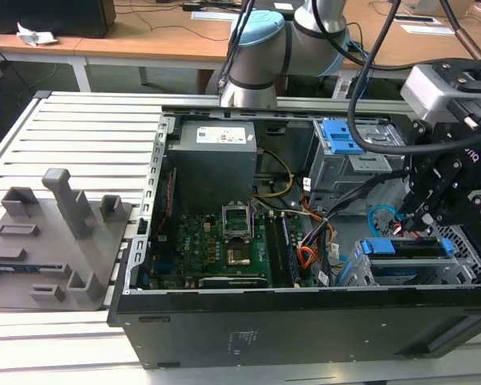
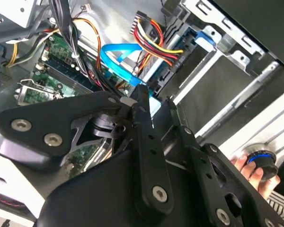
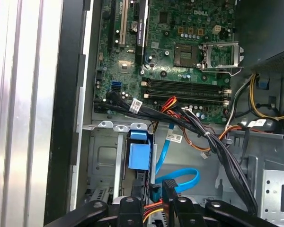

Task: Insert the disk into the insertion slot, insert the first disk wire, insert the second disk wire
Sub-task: 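Insert the second disk wire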

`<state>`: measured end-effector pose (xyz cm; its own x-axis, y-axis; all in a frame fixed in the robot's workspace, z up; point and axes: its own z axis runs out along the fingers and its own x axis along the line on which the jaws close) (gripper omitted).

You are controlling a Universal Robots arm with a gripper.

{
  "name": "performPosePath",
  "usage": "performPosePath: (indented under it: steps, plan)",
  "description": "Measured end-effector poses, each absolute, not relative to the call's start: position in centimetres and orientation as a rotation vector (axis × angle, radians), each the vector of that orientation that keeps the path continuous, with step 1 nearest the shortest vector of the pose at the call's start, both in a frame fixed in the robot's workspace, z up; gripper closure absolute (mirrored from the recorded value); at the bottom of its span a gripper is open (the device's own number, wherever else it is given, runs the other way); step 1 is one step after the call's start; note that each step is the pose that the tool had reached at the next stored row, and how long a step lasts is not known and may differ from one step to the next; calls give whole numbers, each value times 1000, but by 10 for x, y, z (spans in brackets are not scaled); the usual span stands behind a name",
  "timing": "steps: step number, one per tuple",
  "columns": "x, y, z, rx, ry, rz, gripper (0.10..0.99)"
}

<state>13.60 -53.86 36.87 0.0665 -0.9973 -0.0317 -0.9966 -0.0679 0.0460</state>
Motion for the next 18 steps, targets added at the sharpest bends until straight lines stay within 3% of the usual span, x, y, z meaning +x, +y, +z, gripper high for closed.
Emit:
performPosePath:
  steps: [10,11,13,18]
  plan:
    - [136,-533,360,2304,-2113,-82,773]
    - [136,-533,360,2304,-2113,-82,784]
    - [136,-533,360,2304,-2113,-82,925]
    - [136,-536,360,2303,-2111,-80,925]
